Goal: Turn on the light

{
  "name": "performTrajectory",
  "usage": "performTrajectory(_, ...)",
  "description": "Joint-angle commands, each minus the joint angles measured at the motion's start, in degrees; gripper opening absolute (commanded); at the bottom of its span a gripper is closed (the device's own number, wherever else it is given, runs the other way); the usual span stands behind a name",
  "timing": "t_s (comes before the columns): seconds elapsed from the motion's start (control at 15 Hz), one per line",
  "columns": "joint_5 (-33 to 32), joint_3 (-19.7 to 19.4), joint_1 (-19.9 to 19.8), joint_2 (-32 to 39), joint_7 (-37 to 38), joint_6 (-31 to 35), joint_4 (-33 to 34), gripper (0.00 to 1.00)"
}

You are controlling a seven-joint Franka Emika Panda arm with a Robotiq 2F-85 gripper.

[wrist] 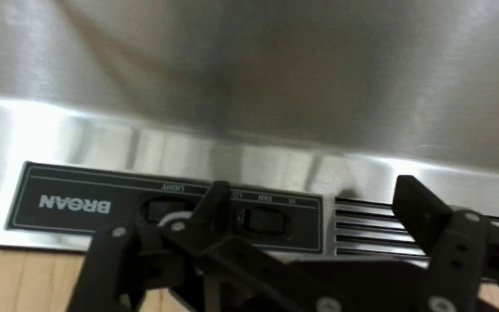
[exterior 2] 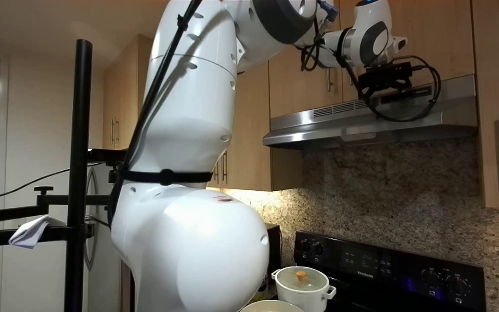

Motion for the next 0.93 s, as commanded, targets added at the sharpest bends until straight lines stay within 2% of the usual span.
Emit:
performTrajectory(0.0,-1.4,0.0,0.9,-5.7,4.4,4.8,-9.0,1.0)
performTrajectory(0.4,-2.4,-0.1,0.7,-9.1,9.9,11.8,-15.4,1.0)
performTrajectory(0.47,-2.7,1.7,-1.2,-9.3,10.7,12.6,-15.7,1.0)
performTrajectory(0.87,-1.6,1.8,-2.1,-9.2,9.9,13.5,-15.5,1.0)
